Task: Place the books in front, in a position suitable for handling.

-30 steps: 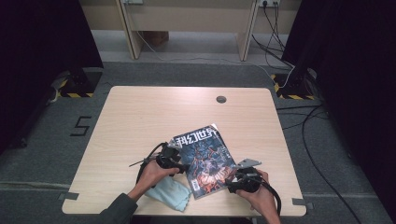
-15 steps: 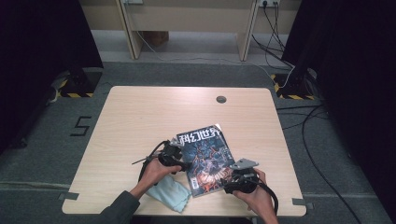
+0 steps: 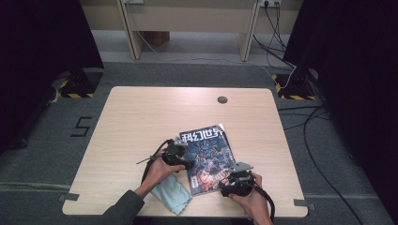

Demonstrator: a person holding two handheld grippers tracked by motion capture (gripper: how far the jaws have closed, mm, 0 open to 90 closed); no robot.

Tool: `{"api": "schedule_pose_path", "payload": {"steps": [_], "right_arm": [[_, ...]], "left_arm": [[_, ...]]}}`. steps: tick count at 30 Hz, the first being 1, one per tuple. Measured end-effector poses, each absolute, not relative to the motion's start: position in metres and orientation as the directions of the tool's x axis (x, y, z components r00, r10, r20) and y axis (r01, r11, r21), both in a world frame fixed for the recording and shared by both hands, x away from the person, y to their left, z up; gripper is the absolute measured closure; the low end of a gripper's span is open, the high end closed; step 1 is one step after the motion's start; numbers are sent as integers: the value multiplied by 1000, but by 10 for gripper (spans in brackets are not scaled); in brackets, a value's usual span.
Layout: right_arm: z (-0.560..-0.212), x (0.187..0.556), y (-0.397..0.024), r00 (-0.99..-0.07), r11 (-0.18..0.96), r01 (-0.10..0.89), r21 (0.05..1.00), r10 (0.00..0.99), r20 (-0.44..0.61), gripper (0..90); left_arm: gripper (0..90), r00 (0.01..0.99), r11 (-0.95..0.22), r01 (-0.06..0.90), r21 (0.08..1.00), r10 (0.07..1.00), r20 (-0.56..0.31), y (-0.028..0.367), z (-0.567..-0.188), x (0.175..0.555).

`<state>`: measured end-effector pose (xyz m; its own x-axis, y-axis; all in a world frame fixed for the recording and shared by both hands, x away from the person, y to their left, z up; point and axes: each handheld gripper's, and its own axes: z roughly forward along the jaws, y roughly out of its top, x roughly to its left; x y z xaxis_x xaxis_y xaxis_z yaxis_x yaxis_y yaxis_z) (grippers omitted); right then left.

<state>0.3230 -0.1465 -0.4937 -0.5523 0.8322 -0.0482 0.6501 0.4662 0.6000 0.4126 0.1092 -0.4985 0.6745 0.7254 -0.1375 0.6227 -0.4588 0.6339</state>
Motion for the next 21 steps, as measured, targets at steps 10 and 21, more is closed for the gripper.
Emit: {"api": "schedule_pose_path", "payload": {"steps": [10,21], "right_arm": [[-498,338,-134,-478,393,659,641,877,-45,226],[-498,334,-129,-538,408,645,646,843,4,252]], "left_arm": [[383,697,-492,617,614,703,-138,109,-497,402],[392,662,-458,618,639,742,-108,117,-498,413]]}}
